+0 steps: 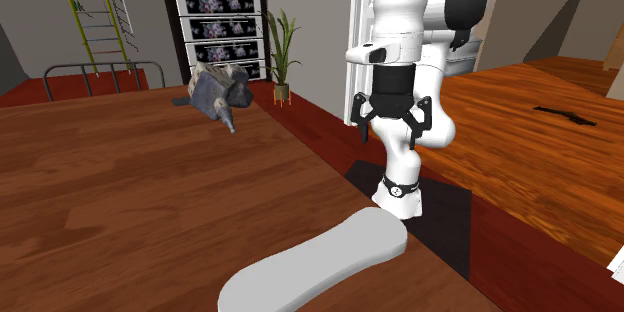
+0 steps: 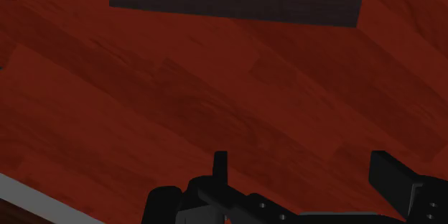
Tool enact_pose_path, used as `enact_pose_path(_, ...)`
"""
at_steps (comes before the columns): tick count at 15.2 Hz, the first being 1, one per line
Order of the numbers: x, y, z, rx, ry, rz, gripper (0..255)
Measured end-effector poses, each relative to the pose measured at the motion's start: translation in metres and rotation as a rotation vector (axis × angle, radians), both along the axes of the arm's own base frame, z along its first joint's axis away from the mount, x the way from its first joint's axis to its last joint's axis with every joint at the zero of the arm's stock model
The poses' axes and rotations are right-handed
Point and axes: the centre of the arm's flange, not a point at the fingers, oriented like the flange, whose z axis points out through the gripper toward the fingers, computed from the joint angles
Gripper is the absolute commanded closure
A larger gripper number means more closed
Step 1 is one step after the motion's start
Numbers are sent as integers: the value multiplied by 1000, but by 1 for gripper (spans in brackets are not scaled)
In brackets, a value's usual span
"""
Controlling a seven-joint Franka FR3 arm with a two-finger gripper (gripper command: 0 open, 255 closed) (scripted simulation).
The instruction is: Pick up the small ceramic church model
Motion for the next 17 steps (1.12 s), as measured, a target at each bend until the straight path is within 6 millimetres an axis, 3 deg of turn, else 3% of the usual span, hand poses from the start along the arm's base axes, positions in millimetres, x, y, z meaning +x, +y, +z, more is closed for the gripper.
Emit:
enact_pose_path(4, 0, -22, 0, -19, 20, 52, 0)
enact_pose_path(11, 5, -107, 13, -81, 89, 226, 0)
enact_pose_path(17, 22, -173, 31, -135, 151, 379, 0)
